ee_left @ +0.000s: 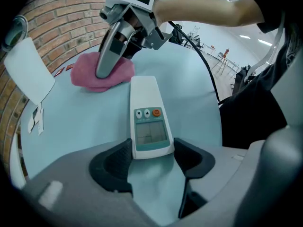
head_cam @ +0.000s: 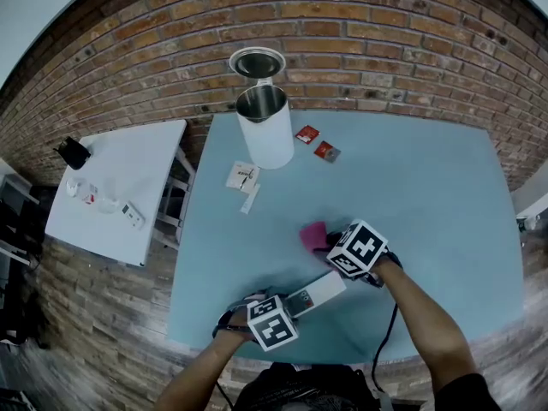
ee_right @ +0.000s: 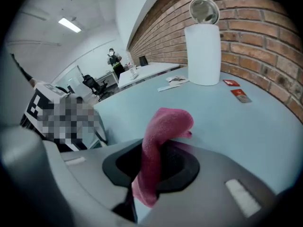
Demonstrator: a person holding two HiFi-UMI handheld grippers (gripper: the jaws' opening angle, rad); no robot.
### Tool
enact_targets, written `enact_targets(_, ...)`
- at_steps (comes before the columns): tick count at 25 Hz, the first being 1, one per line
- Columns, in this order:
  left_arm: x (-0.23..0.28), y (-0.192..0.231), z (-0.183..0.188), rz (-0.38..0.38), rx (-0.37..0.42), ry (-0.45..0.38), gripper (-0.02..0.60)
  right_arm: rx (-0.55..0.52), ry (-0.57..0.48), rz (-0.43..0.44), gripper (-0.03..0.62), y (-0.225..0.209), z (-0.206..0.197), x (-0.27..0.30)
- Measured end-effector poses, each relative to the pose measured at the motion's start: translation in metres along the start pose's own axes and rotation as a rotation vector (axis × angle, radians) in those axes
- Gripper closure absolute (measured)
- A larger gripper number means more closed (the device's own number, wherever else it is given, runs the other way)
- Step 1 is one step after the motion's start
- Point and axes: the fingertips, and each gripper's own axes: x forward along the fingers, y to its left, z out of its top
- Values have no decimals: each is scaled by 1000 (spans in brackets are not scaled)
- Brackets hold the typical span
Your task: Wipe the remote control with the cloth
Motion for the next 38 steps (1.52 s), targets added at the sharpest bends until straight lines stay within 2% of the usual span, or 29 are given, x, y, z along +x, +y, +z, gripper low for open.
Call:
enact_targets(4,0,1,0,4,-1,-3,308,-8,34,78,517,20,1,13)
enact_targets(9,1,1,-1,6,-4,-1,307,11,61,117,517,36,10,25)
enact_targets(16,1,1,0,8,-6,-1,308,56,35,185,517,63,23,39)
enact_targets(31,0,2,1,13,-23,28,305,117,43,244,517,99,38,58)
enact_targets(35,1,2,0,18,-23,32,305,177,0,255,517,102,45,60)
enact_targets(38,1,2,-1,21,-25,18,307,229,-100,228,517,90,50,49)
